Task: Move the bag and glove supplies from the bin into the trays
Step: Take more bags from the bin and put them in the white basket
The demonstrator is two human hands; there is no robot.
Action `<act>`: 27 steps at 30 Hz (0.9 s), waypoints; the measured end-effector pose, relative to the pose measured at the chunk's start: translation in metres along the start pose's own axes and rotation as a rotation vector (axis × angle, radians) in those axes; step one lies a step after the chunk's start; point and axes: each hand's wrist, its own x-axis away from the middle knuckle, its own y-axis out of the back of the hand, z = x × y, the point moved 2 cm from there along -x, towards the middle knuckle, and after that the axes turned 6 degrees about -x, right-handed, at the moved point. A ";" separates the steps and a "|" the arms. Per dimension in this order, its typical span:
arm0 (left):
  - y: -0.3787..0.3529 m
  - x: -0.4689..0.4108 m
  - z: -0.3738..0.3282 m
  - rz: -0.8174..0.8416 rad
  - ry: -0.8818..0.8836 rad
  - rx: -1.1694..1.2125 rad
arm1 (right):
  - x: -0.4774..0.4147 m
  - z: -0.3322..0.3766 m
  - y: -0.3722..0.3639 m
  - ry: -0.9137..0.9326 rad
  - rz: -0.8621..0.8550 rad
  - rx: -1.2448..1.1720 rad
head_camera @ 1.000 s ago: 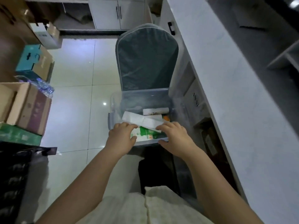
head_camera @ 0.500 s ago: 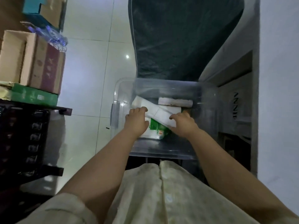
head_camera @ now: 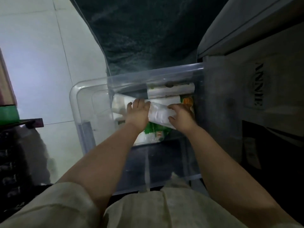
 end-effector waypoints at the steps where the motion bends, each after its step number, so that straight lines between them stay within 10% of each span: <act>1: -0.003 -0.008 0.004 -0.005 0.030 0.001 | -0.002 -0.004 -0.003 0.001 -0.029 -0.015; 27: -0.036 -0.012 -0.023 0.008 0.010 -0.021 | -0.013 -0.014 0.006 0.097 -0.119 -0.082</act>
